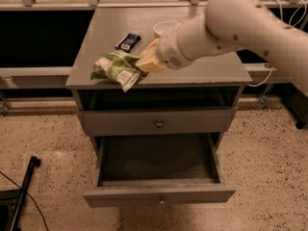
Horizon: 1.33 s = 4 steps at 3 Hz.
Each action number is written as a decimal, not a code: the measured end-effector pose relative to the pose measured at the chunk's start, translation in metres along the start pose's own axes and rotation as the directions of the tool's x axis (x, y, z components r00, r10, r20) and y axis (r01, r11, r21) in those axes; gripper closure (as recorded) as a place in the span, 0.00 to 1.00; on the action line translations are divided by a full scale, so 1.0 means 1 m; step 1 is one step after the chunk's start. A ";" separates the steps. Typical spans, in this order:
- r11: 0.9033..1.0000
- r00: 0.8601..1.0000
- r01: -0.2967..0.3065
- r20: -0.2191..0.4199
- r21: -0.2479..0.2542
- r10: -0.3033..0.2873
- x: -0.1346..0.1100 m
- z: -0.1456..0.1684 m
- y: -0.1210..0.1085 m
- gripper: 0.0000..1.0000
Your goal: Place green jalapeno chip bag into middle drawer
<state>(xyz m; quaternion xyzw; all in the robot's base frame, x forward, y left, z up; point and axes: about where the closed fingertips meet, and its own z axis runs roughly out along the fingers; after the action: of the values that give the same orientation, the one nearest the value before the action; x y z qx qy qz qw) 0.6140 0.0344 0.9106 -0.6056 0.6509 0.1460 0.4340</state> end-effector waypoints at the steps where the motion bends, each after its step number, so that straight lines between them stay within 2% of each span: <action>1: 0.997 0.996 0.081 -0.023 0.010 -0.081 0.017 -0.067 0.018 1.00; 2: 0.994 0.993 0.046 -0.104 -0.097 -0.056 0.075 -0.085 0.046 1.00; 3: 0.984 0.985 -0.036 -0.175 -0.176 0.005 0.129 -0.055 0.068 1.00; 4: 0.966 0.969 -0.164 -0.214 -0.202 0.119 0.207 -0.004 0.099 1.00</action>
Offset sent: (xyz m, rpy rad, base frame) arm -0.0881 -0.1471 -0.0557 -0.1818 0.1792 0.0689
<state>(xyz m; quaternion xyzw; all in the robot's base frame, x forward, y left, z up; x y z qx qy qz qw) 0.5442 -0.0834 0.7262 -0.6129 0.7130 0.1857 0.2856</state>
